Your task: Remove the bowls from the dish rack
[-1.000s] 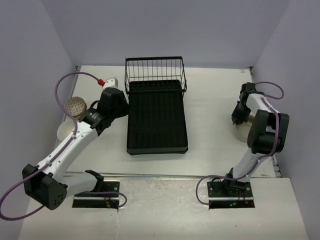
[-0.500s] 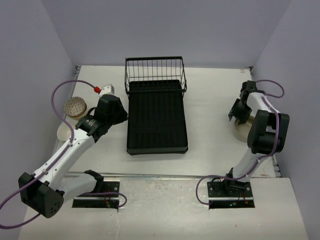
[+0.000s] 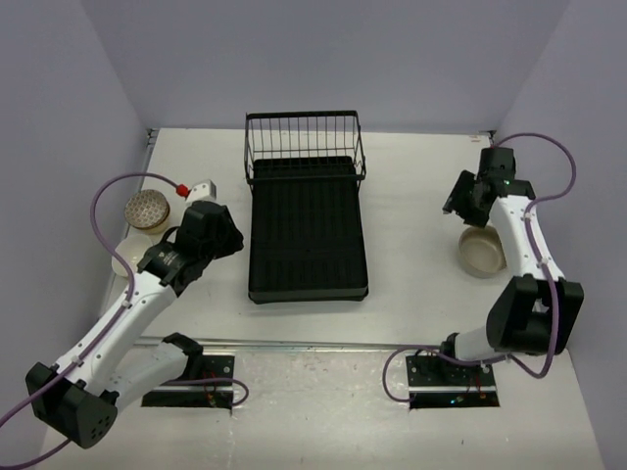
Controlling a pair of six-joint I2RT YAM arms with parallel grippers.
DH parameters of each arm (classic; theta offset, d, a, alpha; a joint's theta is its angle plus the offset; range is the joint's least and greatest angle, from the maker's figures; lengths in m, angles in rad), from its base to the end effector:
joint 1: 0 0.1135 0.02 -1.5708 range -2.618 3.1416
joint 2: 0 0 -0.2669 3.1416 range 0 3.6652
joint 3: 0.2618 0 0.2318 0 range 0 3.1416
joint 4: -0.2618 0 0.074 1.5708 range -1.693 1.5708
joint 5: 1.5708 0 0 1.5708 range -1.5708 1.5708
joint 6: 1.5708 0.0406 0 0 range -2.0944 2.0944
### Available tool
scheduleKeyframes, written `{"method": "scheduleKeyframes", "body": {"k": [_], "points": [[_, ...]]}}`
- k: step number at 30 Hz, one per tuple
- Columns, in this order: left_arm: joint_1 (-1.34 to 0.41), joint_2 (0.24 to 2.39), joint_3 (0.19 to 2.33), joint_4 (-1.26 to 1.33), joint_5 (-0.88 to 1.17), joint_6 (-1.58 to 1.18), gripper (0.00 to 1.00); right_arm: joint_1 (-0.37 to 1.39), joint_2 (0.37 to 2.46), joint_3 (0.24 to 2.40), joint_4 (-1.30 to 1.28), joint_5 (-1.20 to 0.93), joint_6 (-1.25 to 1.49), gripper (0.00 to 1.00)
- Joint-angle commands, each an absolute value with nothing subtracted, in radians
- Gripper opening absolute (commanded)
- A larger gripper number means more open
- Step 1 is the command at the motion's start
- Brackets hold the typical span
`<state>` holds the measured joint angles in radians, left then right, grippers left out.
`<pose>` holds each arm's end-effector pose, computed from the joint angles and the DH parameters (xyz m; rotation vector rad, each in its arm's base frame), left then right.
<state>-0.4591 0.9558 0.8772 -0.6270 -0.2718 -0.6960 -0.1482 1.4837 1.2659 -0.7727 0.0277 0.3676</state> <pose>0.1662 -0.0700 0.3004 -0.4087 2.2269 -0.3108 0.2878 -0.0441 0.2938 0.6636 2.4740 0.0485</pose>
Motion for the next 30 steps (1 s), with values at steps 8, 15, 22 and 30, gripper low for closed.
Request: {"method": "scheduleKeyframes", "body": {"k": [8, 15, 22, 30], "points": [[-0.453, 0.865, 0.815, -0.627, -0.21, -0.657, 0.39, 0.093, 1.186, 1.039, -0.718, -0.136, 0.368, 0.62], [-0.453, 0.859, 0.776, -0.609, -0.149, -0.66, 0.37, 0.248, 1.046, 1.008, -0.749, -0.293, 0.371, 0.68], [-0.453, 0.775, 0.747, -0.603, -0.112, -0.655, 0.49, 0.423, 0.939, 1.028, -0.775, -0.337, 0.408, 0.92], [-0.453, 0.692, 0.752, -0.62, -0.094, -0.641, 1.0, 0.538, 0.899, 1.005, -0.788, -0.288, 0.433, 0.99]]}}
